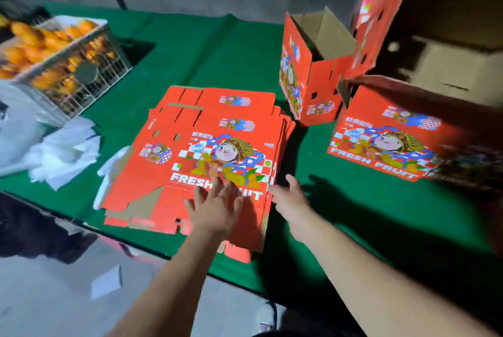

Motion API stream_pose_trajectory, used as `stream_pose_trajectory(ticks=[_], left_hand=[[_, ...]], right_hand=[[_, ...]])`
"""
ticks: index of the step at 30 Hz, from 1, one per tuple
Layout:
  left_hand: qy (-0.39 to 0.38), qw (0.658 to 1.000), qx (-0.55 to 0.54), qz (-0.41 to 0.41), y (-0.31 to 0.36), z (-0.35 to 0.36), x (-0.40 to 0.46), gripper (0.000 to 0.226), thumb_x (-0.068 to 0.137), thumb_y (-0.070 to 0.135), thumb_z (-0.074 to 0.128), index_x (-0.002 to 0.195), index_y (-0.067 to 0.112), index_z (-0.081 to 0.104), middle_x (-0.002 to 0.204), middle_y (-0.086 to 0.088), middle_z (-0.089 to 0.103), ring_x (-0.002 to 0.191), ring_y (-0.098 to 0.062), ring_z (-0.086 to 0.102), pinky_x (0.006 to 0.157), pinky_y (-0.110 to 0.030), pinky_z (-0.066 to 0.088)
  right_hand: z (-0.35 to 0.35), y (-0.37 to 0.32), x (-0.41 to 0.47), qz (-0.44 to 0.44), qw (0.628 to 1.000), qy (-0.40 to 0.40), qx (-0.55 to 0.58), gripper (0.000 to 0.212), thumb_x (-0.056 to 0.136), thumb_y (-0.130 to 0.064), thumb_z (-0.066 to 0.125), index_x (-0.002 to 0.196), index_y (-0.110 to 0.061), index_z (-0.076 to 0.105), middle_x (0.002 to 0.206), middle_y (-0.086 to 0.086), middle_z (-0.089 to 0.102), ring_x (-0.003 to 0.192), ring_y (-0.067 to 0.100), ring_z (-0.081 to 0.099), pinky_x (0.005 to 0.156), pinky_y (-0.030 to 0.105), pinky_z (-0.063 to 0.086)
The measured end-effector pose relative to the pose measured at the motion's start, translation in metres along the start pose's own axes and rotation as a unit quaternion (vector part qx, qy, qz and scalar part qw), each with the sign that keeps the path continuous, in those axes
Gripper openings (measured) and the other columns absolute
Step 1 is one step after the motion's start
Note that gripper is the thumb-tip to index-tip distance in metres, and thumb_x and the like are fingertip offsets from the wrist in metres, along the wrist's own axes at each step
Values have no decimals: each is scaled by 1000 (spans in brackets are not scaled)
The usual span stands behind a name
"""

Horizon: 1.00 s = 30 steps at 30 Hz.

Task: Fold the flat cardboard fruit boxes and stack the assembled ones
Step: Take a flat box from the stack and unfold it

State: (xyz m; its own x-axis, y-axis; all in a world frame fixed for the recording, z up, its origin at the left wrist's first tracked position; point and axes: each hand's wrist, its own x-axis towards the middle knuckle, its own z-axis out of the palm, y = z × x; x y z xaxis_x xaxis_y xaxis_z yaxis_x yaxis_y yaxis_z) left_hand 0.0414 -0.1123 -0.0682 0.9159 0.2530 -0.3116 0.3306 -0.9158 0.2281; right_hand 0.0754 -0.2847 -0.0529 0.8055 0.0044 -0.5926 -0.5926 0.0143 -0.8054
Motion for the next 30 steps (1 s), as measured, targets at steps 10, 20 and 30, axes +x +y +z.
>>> stream_pose_trajectory(ticks=[10, 20, 30], left_hand=[[114, 985, -63, 111, -50, -14, -15, 64, 94, 51, 41, 148, 19, 53, 152, -12, 52, 134, -36, 50, 111, -44, 38], [-30, 948, -318, 6, -35, -48, 0, 77, 90, 60, 58, 150, 14, 47, 140, -17, 60, 127, -30, 58, 109, -39, 41], [-57, 864, -483, 128, 58, -44, -41, 59, 105, 58, 39, 158, 32, 32, 161, -6, 42, 151, -23, 34, 126, -46, 25]], right_hand=[[-99, 44, -24, 71, 975, 187, 101, 28, 100, -15, 65, 127, -7, 60, 97, 20, 71, 72, 28, 67, 76, 50, 56], [-160, 36, -74, -25, 954, 297, -29, 15, 100, -20, 61, 107, -16, 73, 92, 6, 78, 87, 32, 75, 88, 57, 58], [-158, 10, -108, -16, 981, 194, 7, 25, 100, -46, 59, 118, -30, 69, 104, 1, 78, 89, 21, 76, 75, 46, 63]])
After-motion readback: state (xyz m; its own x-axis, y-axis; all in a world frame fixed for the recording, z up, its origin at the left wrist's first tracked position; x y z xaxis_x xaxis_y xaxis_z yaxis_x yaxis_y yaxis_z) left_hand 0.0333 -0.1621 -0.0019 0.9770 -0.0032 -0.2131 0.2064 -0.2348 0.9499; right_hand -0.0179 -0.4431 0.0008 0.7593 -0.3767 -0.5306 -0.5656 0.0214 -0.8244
